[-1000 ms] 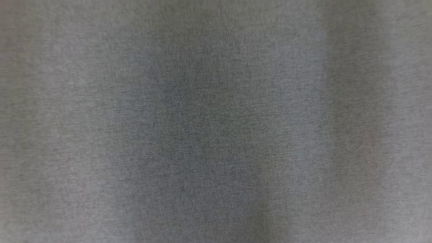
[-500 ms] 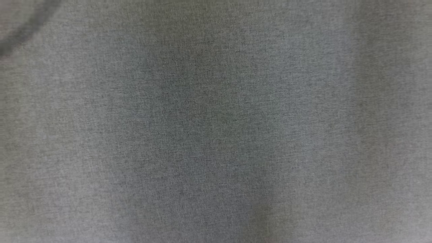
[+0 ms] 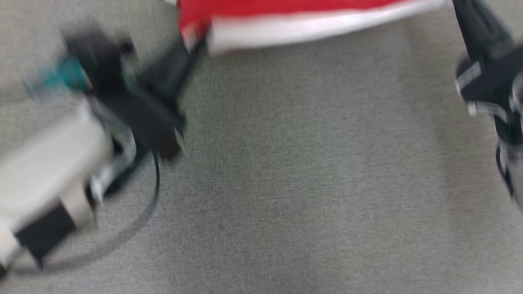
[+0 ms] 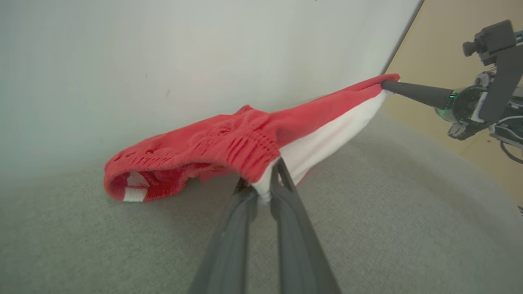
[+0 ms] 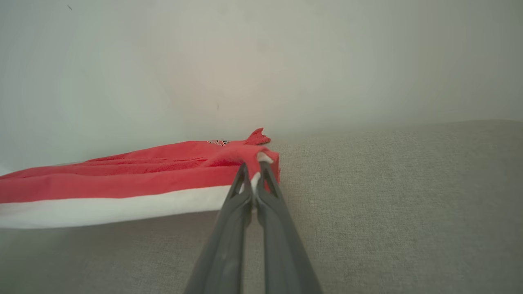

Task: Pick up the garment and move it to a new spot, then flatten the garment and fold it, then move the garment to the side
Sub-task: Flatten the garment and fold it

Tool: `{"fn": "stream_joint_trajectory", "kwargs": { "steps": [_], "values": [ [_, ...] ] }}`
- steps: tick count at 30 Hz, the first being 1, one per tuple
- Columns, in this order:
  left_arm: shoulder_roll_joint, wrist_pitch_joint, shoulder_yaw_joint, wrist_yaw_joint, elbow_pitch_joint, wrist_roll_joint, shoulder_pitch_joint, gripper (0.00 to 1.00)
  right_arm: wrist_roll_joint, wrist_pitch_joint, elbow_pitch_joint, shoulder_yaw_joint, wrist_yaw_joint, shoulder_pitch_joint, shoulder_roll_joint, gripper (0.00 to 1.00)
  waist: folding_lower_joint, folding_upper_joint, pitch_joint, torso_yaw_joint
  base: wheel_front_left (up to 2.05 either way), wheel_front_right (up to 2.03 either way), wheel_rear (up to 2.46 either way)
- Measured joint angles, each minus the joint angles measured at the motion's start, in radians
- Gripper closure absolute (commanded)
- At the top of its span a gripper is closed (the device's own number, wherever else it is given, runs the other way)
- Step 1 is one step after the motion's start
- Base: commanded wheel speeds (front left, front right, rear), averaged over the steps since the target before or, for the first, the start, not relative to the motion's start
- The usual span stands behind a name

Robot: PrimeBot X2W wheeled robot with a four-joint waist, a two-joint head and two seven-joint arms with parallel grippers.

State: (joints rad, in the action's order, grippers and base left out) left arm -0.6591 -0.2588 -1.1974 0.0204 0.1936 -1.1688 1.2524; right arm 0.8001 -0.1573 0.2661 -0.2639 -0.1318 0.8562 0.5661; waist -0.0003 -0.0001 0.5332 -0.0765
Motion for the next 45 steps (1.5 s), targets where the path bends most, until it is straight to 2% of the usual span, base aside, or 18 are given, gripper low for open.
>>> {"fn": "stream_joint_trajectory", "kwargs": {
  "steps": [3,7,8,15,17,24,29,33,37,45],
  "values": [
    [-0.024,-0.002,-0.016,-0.051,-0.075,0.023,-0.122,1.00,-0.003,-0.002,-0.079,0.064,0.000,-0.176,0.001,1.00,-0.0001,-0.0001,-0.040,-0.003,0.00,0.00,0.00],
    [-0.051,-0.004,-0.041,-0.082,-0.130,0.064,-0.260,1.00,-0.036,-0.029,-0.168,0.140,0.000,-0.403,-0.028,1.00,0.0000,0.0000,-0.089,-0.005,0.00,0.00,0.00],
    [-0.051,-0.004,-0.041,-0.082,-0.130,0.064,-0.260,1.00,-0.036,-0.029,-0.168,0.140,0.000,-0.403,-0.028,1.00,0.0000,0.0000,-0.089,-0.005,0.00,0.00,0.00],
    [-0.070,-0.004,-0.053,-0.098,-0.151,0.088,-0.445,1.00,-0.116,-0.096,-0.298,0.252,0.000,-0.730,-0.144,1.00,0.0001,-0.0001,-0.166,-0.005,0.00,0.00,0.00],
    [-0.066,-0.004,-0.037,-0.110,-0.151,0.103,-0.530,1.00,-0.148,-0.118,-0.342,0.287,0.000,-0.845,-0.198,1.00,0.0001,-0.0001,-0.197,-0.005,0.00,0.00,0.00],
    [-0.068,-0.004,0.049,-0.118,-0.154,0.137,-0.730,1.00,-0.179,-0.197,-0.425,0.339,0.000,-1.066,-0.307,1.00,0.0001,-0.0001,-0.271,-0.004,0.00,0.00,0.00],
    [-0.068,-0.004,0.059,-0.119,-0.184,0.173,-0.858,1.00,-0.180,-0.248,-0.504,0.401,0.000,-1.163,-0.363,1.00,0.0001,0.0000,-0.318,0.005,0.00,0.00,0.00],
    [-0.043,-0.004,0.084,-0.103,-0.200,0.219,-0.883,1.00,-0.173,-0.281,-0.553,0.447,0.000,-1.174,-0.401,1.00,0.0002,0.0000,-0.338,0.028,0.00,0.00,0.00],
    [0.009,-0.004,0.102,-0.080,-0.213,0.258,-0.883,1.00,-0.178,-0.302,-0.582,0.472,0.000,-1.140,-0.403,1.00,0.0003,0.0000,-0.353,0.059,0.00,0.00,0.00],
    [0.101,-0.004,0.200,-0.023,-0.202,0.254,-0.884,1.00,-0.204,-0.355,-0.585,0.498,0.000,-0.992,-0.349,1.00,0.0003,0.0001,-0.364,0.115,0.00,0.00,0.00]
  ]
}}
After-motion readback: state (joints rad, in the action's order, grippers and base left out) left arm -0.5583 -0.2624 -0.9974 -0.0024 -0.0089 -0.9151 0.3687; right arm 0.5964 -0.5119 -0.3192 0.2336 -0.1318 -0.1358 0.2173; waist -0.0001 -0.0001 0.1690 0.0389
